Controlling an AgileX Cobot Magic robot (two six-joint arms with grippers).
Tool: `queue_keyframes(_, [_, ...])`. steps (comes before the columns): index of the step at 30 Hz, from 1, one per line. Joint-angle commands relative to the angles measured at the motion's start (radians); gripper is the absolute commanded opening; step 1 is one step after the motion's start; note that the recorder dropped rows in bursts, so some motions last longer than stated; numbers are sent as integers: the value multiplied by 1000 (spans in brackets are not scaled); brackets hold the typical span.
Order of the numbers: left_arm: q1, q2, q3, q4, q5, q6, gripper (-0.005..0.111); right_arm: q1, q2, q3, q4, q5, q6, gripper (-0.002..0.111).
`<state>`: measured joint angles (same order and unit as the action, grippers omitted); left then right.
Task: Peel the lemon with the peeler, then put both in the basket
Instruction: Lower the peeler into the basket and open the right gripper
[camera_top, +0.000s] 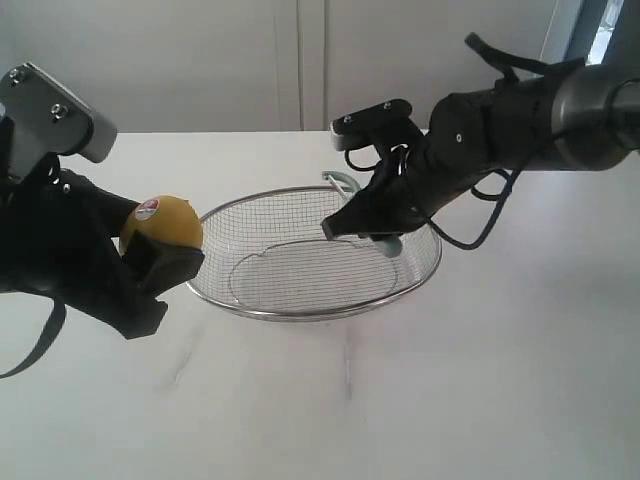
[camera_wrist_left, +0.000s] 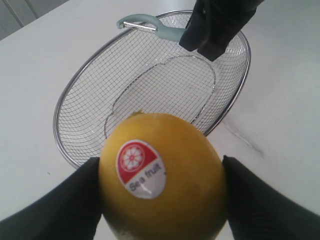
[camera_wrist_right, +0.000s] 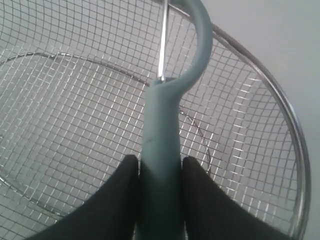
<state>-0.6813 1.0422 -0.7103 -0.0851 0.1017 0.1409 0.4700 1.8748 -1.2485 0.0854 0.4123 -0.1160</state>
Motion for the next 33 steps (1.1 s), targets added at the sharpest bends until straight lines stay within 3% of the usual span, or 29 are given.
queue_keyframes(1, [0, -7, -10, -9, -11, -9, 0, -4, 36, -7, 59, -15, -10, 0])
queue_keyframes(17, [0, -7, -10, -11, -11, -11, 0, 0, 54, -5, 75, 85, -15, 0])
queue_keyframes(33, [0, -7, -10, -11, -11, -13, 0, 0, 54, 41, 79, 74, -15, 0])
